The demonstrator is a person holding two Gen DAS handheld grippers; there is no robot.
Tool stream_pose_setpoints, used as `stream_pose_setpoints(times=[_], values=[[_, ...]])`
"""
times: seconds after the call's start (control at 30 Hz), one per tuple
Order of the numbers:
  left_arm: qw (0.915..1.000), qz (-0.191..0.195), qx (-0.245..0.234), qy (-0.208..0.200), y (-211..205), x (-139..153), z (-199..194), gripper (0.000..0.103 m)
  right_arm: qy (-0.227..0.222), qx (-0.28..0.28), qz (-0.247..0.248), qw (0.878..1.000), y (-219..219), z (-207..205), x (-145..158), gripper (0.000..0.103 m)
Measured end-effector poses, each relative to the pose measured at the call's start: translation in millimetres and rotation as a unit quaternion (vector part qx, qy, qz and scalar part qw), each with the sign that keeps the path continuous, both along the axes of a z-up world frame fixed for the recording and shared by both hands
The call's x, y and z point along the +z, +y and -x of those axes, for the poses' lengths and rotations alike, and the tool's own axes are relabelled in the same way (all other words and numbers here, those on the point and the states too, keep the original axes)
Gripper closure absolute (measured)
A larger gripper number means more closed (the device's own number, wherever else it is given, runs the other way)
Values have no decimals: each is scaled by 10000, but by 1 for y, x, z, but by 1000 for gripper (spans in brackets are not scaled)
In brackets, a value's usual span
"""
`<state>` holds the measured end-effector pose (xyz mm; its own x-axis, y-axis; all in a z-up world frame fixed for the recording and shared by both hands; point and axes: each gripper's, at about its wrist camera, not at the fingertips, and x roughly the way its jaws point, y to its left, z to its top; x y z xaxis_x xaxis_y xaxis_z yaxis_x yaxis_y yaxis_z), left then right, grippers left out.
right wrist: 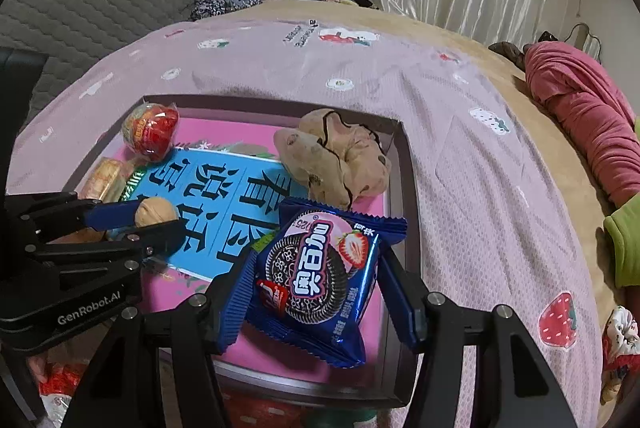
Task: Organize objects
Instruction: 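Open the left tool on the walnut while the right releases the cookie pack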
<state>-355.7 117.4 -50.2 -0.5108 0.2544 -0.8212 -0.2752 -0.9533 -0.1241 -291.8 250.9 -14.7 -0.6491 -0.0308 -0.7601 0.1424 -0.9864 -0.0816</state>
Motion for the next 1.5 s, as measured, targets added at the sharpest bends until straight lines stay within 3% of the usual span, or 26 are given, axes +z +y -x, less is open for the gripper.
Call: stream_pose_setpoints(times=[0.5, 0.63, 0.97, 1.3, 1.5], values=[[10000, 4, -38, -50, 0, 1, -2, 66, -71, -49, 47, 10000, 2, 2, 0, 41], [9999, -142, -24, -24, -3, 6, -3, 58, -66, -42, 57, 10000, 2, 2, 1, 41], [9999, -102, 51, 6, -6, 8, -3, 49, 14, -45, 60, 10000, 3, -1, 6, 38], [9995, -126, 113, 255, -11, 25, -10, 28, 195, -79, 135, 9997, 7, -8, 19, 34], [9988, -95, 242, 427, -16, 39, -16, 24, 350, -84, 167, 9992, 6, -15, 31, 29]])
